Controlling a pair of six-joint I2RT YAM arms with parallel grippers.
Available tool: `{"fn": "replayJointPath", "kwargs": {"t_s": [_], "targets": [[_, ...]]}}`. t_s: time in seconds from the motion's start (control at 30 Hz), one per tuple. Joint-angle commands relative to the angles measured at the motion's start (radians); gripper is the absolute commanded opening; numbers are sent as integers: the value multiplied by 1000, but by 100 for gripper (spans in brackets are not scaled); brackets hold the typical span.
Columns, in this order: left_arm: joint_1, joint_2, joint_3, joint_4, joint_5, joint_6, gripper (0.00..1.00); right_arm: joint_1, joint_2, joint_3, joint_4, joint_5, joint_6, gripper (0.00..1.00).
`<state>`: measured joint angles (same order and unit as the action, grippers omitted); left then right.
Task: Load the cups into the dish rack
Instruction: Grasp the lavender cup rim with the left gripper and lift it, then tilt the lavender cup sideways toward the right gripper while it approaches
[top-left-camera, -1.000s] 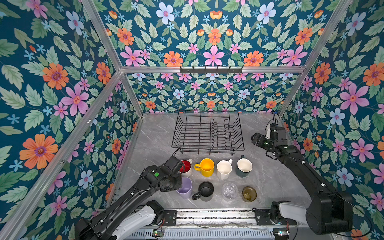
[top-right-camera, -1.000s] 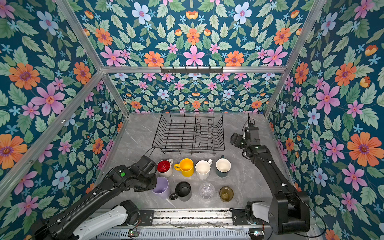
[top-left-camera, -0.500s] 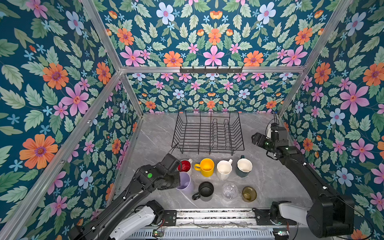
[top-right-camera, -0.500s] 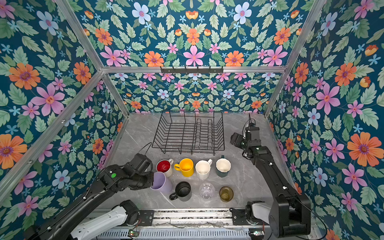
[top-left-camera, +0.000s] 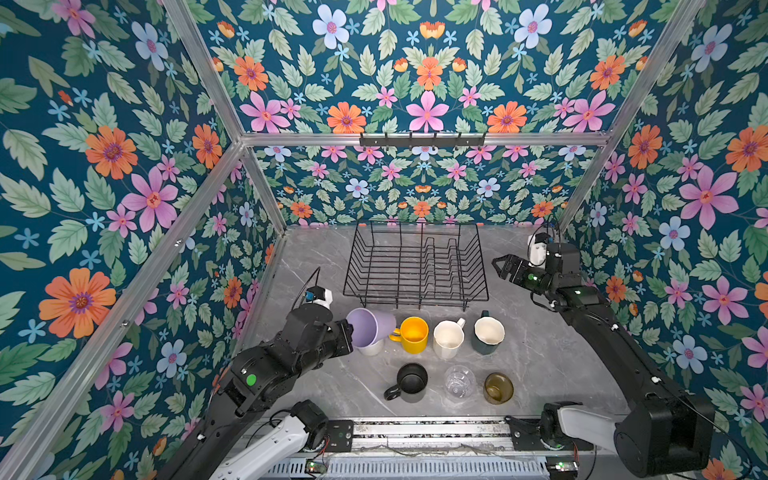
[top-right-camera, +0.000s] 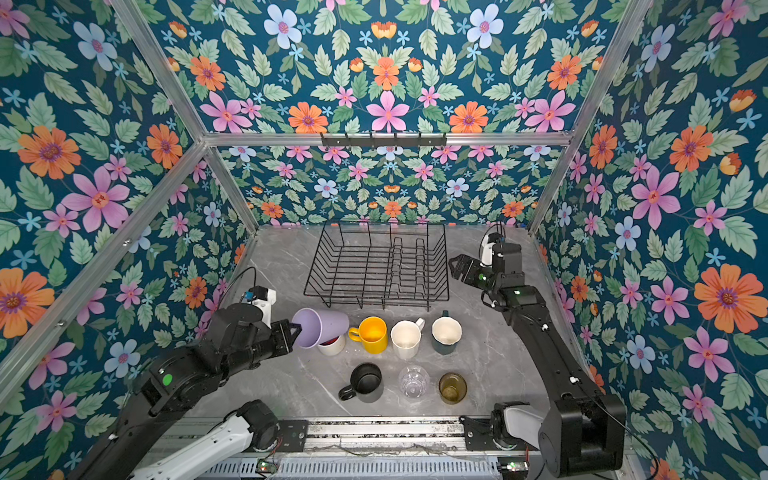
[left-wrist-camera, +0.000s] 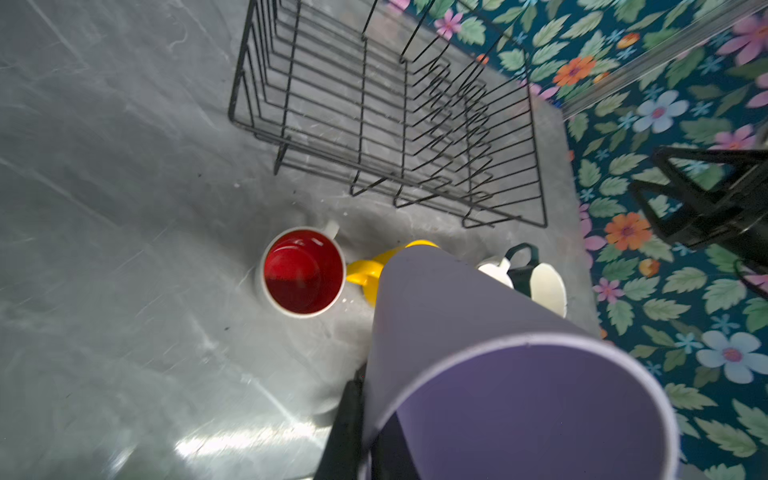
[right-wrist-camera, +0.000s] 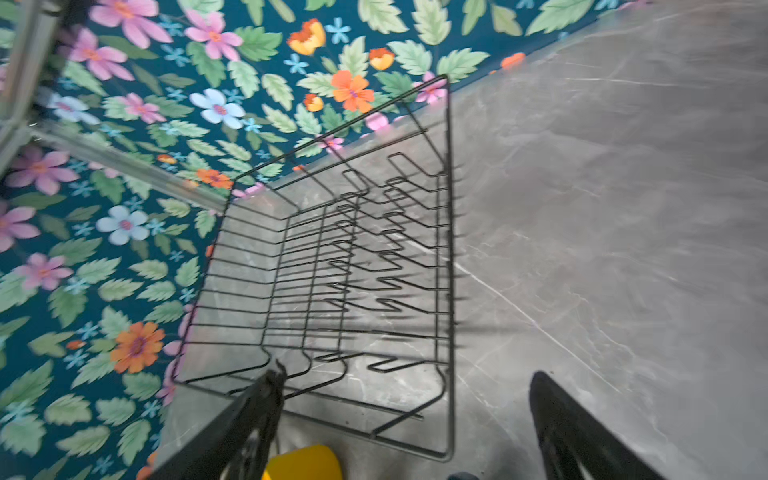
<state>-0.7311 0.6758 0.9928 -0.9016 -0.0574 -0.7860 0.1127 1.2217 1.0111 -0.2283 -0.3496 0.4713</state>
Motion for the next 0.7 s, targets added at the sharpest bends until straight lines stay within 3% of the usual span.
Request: {"fn": "replayJointPath", "kwargs": {"t_s": [0.0,0.2,0.43,0.53,0.67], "targets": [[1,-32,-85,320,7,-24,0,37,24,29,67,-139,19,92],[1,-70,-181,551,35,-1,0,83,96,32,268,-353,125,92],[5,2,-161,630,116,12,0,90,108,-36,533,-607,278,93],[18,84,-140,658,153,25,0,90,87,-65,570,-642,289,93],[93,207,-137,757,308,30,0,90,56,-80,560,-649,268,94]]}}
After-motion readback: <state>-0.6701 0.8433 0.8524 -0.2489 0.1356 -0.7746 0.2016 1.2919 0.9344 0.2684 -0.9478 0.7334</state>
